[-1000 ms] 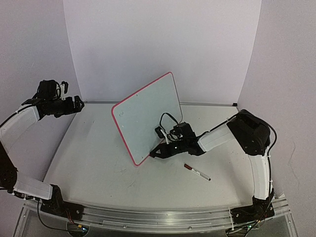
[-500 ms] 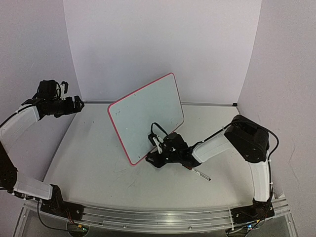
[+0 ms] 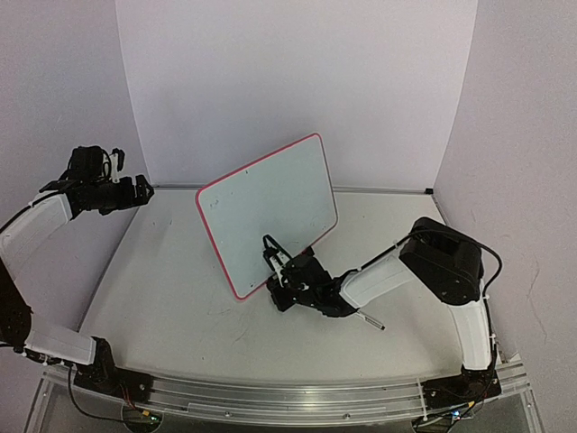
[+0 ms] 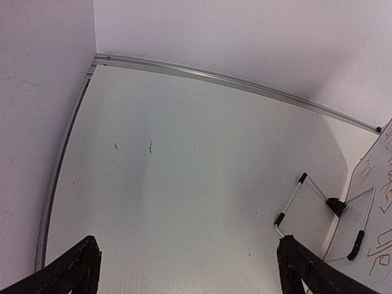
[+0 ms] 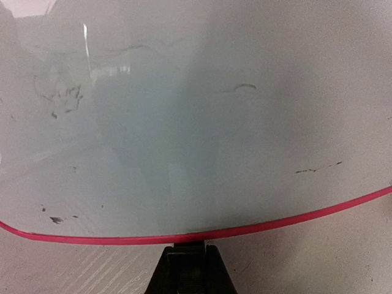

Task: Write a sentence on the whiteboard
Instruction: Pick up the whiteboard stand from the center of the board, then move the whiteboard stand to the center of the board.

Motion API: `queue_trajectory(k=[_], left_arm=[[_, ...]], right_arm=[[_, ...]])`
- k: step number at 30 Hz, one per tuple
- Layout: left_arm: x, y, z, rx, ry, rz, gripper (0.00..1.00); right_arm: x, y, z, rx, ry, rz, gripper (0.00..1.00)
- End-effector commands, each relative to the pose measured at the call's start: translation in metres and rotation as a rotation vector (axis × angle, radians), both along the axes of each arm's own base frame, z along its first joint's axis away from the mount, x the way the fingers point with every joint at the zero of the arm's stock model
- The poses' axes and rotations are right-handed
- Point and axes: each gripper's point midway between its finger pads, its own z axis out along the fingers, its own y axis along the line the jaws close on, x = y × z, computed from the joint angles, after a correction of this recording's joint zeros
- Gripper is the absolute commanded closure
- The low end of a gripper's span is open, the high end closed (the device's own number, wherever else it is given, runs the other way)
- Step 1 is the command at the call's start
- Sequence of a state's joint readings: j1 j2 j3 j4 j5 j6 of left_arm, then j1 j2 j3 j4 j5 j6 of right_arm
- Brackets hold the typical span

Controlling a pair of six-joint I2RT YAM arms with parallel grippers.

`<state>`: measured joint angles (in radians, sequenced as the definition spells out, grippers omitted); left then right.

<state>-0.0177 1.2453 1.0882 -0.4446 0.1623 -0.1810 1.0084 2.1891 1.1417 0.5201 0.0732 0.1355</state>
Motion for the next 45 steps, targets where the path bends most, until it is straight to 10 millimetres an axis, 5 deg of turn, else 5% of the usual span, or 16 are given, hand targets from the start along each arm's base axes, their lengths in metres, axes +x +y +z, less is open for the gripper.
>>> queue_trajectory(k=[1, 24, 39, 45], left_arm=[[0.006, 0.002, 0.017, 0.002, -0.045, 0.005, 0.01], [0.003, -0.005, 0.018, -0.038, -0.046, -0.016, 0.01], [0.001, -0.016, 0.016, -0.028, -0.041, -0.046, 0.01], [-0.001, -0.018, 0.017, -0.021, -0.044, -0.053, 0.01]], right_arm=[[-0.001, -0.002, -0.01, -0.066, -0.053, -0.068, 0.97], [-0.025, -0.032, 0.003, -0.191, -0.136, -0.587, 1.0], [-0.03, -0.054, 0.01, -0.158, -0.116, -0.665, 0.99], [-0.035, -0.056, 0.028, -0.139, -0.093, -0.632, 0.64]])
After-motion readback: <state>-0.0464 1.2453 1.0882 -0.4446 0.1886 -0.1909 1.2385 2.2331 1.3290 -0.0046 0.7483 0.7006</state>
